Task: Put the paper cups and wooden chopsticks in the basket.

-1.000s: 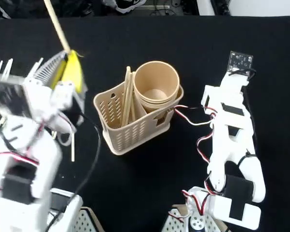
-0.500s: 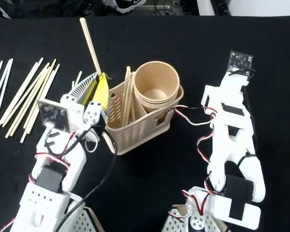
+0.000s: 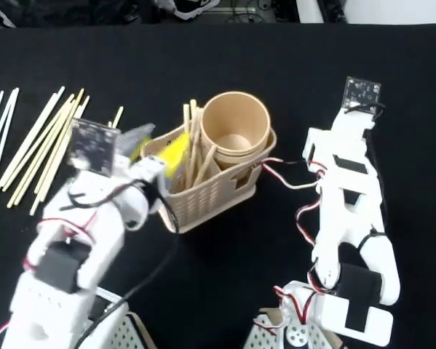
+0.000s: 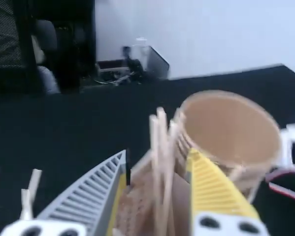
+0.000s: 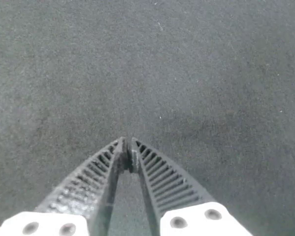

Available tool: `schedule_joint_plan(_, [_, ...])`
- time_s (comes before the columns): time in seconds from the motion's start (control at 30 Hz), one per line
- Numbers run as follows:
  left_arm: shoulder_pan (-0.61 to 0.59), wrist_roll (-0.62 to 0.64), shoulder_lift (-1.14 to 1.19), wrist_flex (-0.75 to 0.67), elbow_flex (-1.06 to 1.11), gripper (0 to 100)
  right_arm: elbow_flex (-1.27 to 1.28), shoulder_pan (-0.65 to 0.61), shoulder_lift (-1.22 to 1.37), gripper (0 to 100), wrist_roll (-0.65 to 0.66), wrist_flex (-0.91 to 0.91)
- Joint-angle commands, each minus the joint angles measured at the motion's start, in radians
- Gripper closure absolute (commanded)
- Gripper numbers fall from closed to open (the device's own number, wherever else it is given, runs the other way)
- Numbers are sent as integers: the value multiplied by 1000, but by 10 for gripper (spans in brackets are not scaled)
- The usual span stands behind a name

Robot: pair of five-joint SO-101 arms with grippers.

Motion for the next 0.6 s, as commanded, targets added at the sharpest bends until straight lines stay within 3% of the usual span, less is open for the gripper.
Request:
schedule_joint_plan(0.0, [-147,2,86,190,-269,762,-5,-2,-2,983,11,-21])
schedule_joint_plan(0.1, [-328,-2,241,327,-426,752,-5,-2,-2,983,11,-21])
schedule_joint_plan(0.2, [-466,-83,442,408,-550,750,-5,-2,-2,983,11,-21])
schedule_joint_plan(0.37, [-608,-292,818,456,-704,750,-5,-2,-2,983,11,-21])
schedule_joint_plan(0.57, [-730,-345,1306,456,-958,753,-5,-2,-2,983,11,-21])
